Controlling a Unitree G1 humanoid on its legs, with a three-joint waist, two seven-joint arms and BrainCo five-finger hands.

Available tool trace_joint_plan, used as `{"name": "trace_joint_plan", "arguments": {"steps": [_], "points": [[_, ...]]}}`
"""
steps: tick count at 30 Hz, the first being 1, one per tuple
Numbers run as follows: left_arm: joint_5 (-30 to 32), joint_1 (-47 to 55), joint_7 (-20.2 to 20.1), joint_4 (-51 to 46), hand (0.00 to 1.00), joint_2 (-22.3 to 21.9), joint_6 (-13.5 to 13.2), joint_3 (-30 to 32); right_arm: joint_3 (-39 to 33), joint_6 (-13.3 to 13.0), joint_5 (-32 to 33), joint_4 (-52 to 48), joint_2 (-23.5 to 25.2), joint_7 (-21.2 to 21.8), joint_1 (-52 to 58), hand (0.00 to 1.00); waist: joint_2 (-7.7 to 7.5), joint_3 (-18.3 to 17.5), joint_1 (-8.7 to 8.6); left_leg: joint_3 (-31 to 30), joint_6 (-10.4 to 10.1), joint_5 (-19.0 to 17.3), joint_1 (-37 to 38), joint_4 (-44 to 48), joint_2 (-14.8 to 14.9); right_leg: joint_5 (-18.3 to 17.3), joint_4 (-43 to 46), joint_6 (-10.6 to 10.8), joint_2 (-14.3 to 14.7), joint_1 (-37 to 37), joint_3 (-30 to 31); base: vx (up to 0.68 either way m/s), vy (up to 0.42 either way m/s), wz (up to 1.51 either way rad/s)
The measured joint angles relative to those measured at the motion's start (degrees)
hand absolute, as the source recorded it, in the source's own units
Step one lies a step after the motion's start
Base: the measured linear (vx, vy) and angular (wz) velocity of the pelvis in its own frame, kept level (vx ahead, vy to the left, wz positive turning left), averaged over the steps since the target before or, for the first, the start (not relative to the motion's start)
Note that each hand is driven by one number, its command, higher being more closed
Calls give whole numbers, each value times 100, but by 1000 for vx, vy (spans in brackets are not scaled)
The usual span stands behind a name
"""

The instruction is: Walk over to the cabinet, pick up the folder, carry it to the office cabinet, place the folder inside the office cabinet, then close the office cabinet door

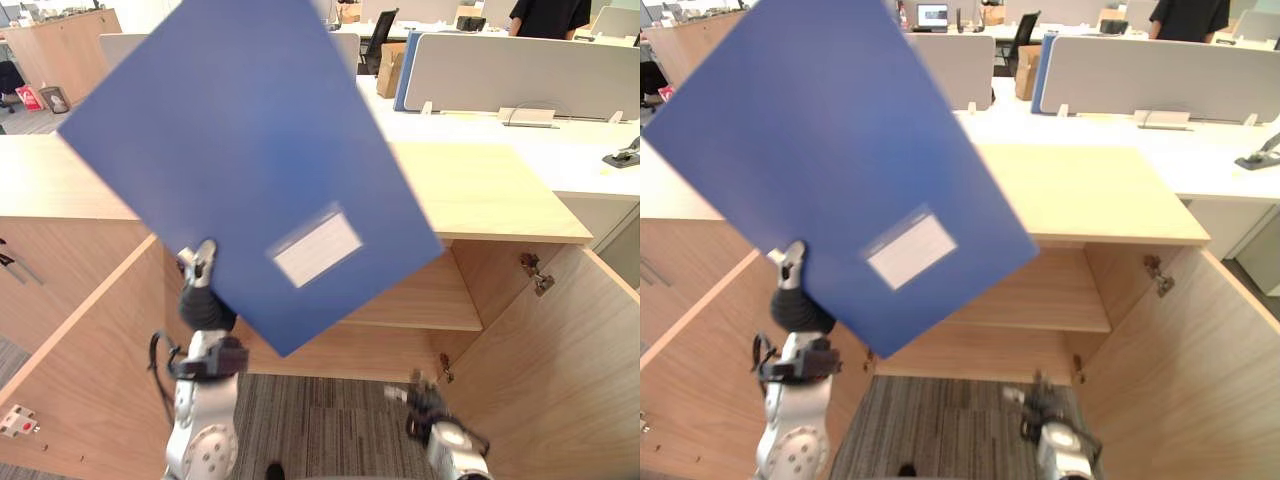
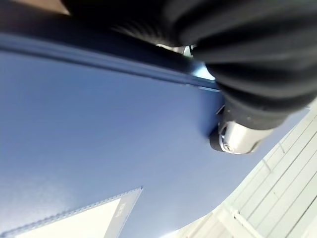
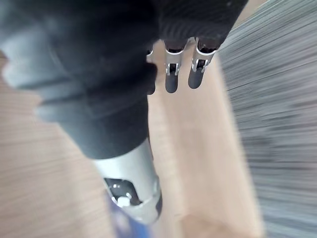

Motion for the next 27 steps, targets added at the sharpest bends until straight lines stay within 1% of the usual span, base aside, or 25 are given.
{"name": "trace_joint_plan", "arguments": {"steps": [2,3,4,5,7,9,10,13,15,18,19,20,22,23,24,26,27], "points": [[-10,51,-1,0,100,-8,5,149,-204,-158,121,-657,1,-22,27,0,-3,4,-11,-1,-11,15,-71,0,8,10,-7,-10,8,-72,0,-49,25,0],[-36,58,-6,0,100,0,22,310,-450,-277,149,-1267,-5,-77,26,0,-9,6,-33,0,-17,28,-112,1,8,33,-16,2,8,-112,-1,-31,27,-3],[-49,57,-27,0,100,5,39,404,-622,-339,195,-1744,-8,-90,26,0,-18,10,-48,9,9,47,-113,2,1,53,-28,21,-1,-111,-1,-14,21,-3],[-48,57,-46,0,100,11,44,457,-686,-399,276,-1963,-22,-91,25,0,-23,13,-57,14,11,49,-112,2,-2,60,-31,25,-5,-112,0,-7,17,-4],[-44,57,-128,0,100,117,105,557,-844,-563,449,-2747,-50,-74,-46,0,-34,15,-90,19,12,63,-109,4,-6,90,-41,44,-5,-112,1,-3,6,-2],[15,54,-193,0,100,184,154,586,-841,-680,587,-3112,-146,-40,-125,0,-34,15,-115,19,9,65,-109,4,-1,95,-44,46,-5,-112,2,0,0,0],[84,54,-270,0,100,211,203,594,-845,-762,594,-3363,-279,-9,-251,0,-33,15,-129,18,7,66,-107,4,3,96,-44,46,-1,-112,2,0,0,0],[248,47,-358,0,100,219,229,609,-840,-863,700,-3568,-477,79,-492,0,-32,14,-145,17,4,68,-105,4,9,97,-43,44,8,-113,3,0,0,0],[328,17,-415,0,100,268,242,655,-822,-891,932,-3642,-604,170,-692,0,-29,13,-148,17,3,69,-105,4,9,99,-43,42,13,-115,3,0,0,0],[511,-120,-446,0,100,404,245,693,-615,-897,1302,-3670,-880,395,-906,0,-28,11,-123,14,3,70,-106,4,7,101,-43,45,21,-116,3,0,0,0],[566,-174,-487,0,100,454,247,680,-367,-896,1526,-3670,-1046,536,-1036,0,-24,8,-123,11,3,70,-105,4,6,104,-43,48,34,-118,3,0,0,0],[663,-191,-506,0,100,466,247,676,-246,-893,1645,-3670,-1115,625,-1107,0,-23,8,-124,11,3,70,-106,4,5,106,-43,49,34,-121,5,0,0,0],[1082,-253,-565,0,100,575,250,594,323,-877,2104,-3670,-1355,968,-1452,0,-21,7,-114,10,3,72,-107,4,5,111,-32,50,37,-122,7,0,0,0],[1167,-267,-571,0,100,623,251,544,445,-868,2174,-3670,-1392,1032,-1543,0,-21,7,-101,9,1,73,-107,4,5,112,-22,50,39,-121,7,0,0,0],[1428,-289,-618,0,100,733,253,429,768,-842,2466,-3669,-1467,1232,-1784,0,-20,6,-68,8,-2,76,-107,4,5,113,-14,49,43,-122,8,0,0,0],[1706,-288,-688,0,100,840,256,304,1174,-791,2842,-3669,-1596,1461,-2068,0,-17,5,-41,6,-4,79,-106,4,6,113,-10,49,46,-122,8,0,0,0],[1814,-288,-703,0,100,893,256,257,1341,-746,2887,-3669,-1626,1529,-2187,0,-16,4,-31,4,-4,82,-105,4,6,113,-7,49,48,-122,7,0,0,0]]}}
